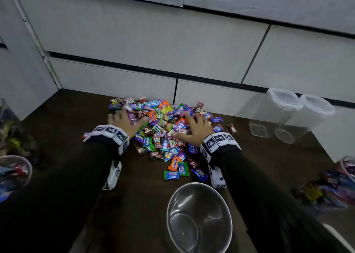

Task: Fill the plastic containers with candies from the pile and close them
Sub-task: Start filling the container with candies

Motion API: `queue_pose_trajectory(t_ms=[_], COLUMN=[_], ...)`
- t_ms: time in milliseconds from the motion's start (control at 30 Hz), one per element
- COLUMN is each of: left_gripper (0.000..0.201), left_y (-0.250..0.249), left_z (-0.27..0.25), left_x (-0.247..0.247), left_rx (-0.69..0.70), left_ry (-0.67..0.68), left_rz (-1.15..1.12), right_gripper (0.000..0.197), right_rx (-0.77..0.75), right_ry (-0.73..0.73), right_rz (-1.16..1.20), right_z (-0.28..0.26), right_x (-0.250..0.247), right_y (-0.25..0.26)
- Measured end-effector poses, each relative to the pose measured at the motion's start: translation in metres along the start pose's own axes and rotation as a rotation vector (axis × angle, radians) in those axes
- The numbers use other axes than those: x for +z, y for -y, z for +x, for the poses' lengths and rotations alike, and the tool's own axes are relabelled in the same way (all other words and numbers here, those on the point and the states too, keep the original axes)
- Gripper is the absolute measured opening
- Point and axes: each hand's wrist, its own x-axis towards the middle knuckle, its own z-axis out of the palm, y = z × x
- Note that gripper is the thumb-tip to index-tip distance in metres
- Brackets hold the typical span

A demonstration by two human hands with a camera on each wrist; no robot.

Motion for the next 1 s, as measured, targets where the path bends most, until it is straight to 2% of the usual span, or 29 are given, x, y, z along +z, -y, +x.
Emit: queue_pose_trajectory(t_ms=[67,167,400,600,867,1000], left_gripper=[0.105,0.109,0.081,0.064,0.057,0.043], left_y=[-0.015,-0.028,-0.036,-0.041,-0.029,-0.026], left_z=[-0.012,-0.029,-0.055,-0.061,-0.082,-0.095], left_x=[0.009,0.022,0.032,0.015,-0.004,-0.015], left_rx=[0.100,0.218,0.328,0.345,0.338,0.308], left_ry=[0.038,0.073,0.003,0.140,0.078,0.074], left_rz=[0.043,0.224,0.328,0.129,0.010,-0.025], right_gripper=[0.105,0.102,0.077,0.063,0.064,0.064], right_rx=[-0.046,-0.106,-0.135,-0.169,-0.074,-0.014], right_ry=[0.008,-0.002,0.053,0.092,0.035,0.039], right_rz=[-0.006,-0.038,-0.130,0.007,0.155,0.210], right_z=[-0.005,-0.015,-0.028,-0.040,-0.072,-0.083], right_x=[0.000,0.002,0.002,-0.011,-0.024,-0.029], right_y=[0.006,0.014,0.029,0.018,-0.007,-0.016])
